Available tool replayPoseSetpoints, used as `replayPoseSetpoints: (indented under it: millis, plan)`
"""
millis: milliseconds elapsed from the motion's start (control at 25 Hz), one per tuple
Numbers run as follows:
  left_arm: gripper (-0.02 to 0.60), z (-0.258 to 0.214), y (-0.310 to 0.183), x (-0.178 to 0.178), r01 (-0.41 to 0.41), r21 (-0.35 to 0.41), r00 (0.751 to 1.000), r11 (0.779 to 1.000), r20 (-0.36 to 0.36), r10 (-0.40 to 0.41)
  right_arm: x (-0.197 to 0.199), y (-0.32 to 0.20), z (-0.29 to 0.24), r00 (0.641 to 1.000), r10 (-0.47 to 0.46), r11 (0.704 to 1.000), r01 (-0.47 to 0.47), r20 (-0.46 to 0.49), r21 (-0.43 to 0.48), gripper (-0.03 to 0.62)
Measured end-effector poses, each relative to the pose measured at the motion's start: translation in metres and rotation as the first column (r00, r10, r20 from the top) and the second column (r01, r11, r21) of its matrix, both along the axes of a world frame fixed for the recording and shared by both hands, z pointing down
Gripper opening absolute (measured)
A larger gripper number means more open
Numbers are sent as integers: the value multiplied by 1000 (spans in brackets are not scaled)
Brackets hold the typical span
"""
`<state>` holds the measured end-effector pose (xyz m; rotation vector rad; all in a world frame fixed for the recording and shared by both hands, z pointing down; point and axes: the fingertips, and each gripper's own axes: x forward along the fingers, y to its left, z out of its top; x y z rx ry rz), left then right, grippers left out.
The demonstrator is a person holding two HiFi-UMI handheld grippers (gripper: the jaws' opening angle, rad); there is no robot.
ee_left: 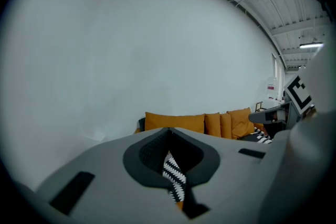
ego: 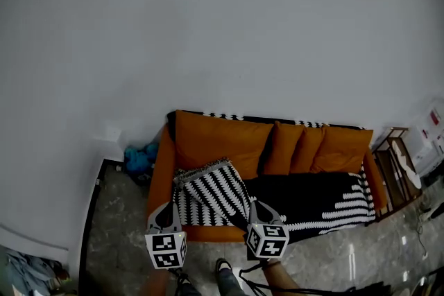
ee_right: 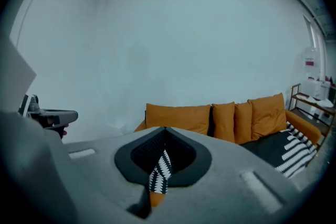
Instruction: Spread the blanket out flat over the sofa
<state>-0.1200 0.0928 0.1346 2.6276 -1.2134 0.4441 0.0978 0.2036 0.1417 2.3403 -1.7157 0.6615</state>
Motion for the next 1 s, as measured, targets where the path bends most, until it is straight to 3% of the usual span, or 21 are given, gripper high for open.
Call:
replayPoseSetpoints:
  millis: [520,720,1000]
  plan:
    - [-11,110,-11,27,48,-134,996,990,78,-38,32,-36,103,995,-26,996,34,96,-87,5]
    - [-11,165,-20,31,70,-162,993,984,107,-53,31,-47,165,987,-58,989,77,149,-126,5]
    - [-11,227,-29,36,99,-189,989,977,129,-76,43,-59,220,981,-24,990,50,190,-132,5]
